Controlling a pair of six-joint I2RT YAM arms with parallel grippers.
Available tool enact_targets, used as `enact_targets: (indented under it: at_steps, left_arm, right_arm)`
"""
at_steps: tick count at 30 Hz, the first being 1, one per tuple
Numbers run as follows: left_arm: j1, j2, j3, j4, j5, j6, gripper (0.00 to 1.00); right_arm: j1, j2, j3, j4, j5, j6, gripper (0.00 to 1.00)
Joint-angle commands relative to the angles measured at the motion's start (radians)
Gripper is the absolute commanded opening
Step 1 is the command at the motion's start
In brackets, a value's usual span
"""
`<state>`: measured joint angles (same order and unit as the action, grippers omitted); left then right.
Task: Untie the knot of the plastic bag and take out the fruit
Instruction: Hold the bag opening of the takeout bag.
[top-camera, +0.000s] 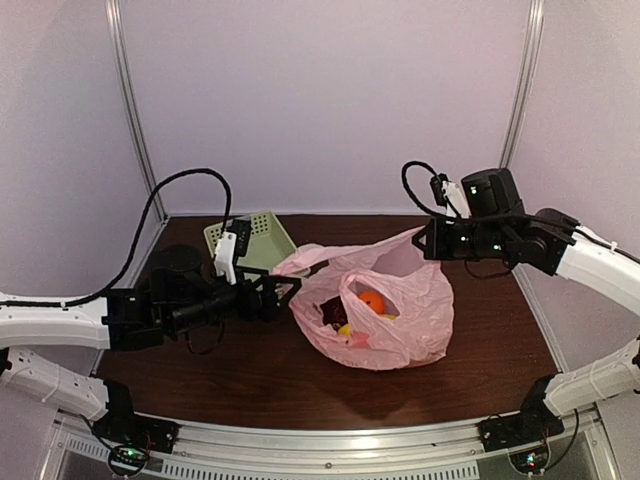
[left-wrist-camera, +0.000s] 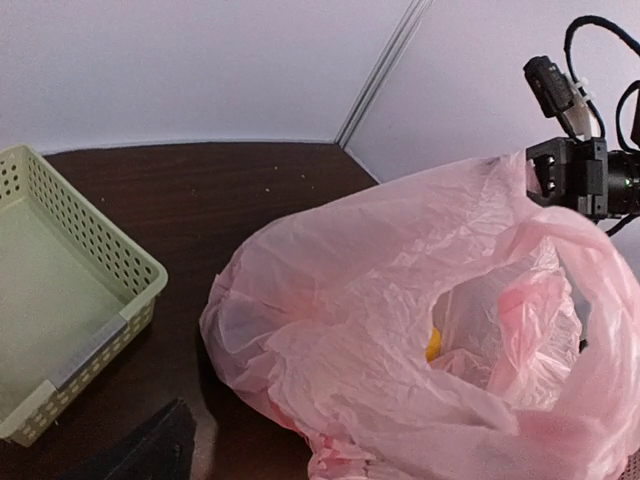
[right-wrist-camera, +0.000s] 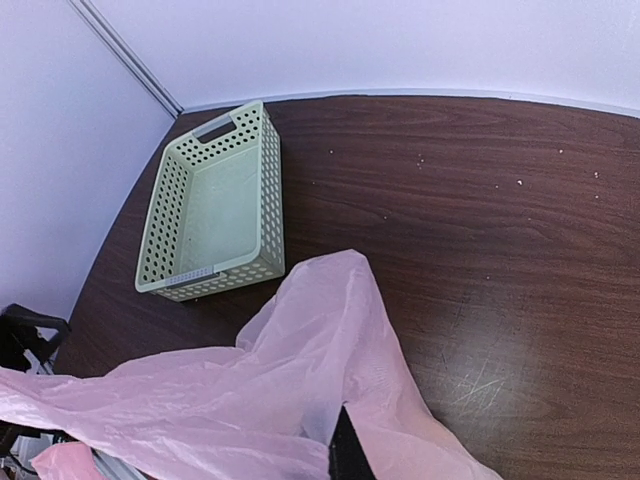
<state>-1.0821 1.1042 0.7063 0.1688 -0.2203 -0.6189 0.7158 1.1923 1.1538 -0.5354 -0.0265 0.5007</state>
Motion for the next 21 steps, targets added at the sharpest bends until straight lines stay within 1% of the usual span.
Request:
enact_targets:
  at_steps: [1,3,7,16,21]
  left_arm:
    - [-0.022,0.007,-0.060,0.073,0.004,-0.246,0.98]
    - [-0.044,0.011,-0.083,0.073,-0.027,-0.320,0.98]
    - [-0.070,0.016,-0.124,0.090,-0.088,-0.408,0.98]
    - [-0.076,0.114,-0.156,0.168,-0.033,-0.502,0.97]
    - [-0.081,0.189,-0.137,0.242,0.013,-0.498,0.98]
  right_arm:
    - [-0.005,-0.029,0.000,0.043,0.054,0.029,0.00]
    - [-0.004,-0.034,-0.002,0.039,0.067,0.028,0.00]
    - [-0.005,-0.040,-0.006,0.037,0.081,0.029,0.00]
    - [-0.004,-0.034,-0.003,0.047,0.096,0.031,0.00]
    - [-0.004,-0.033,-0.009,0.054,0.103,0.033,0.00]
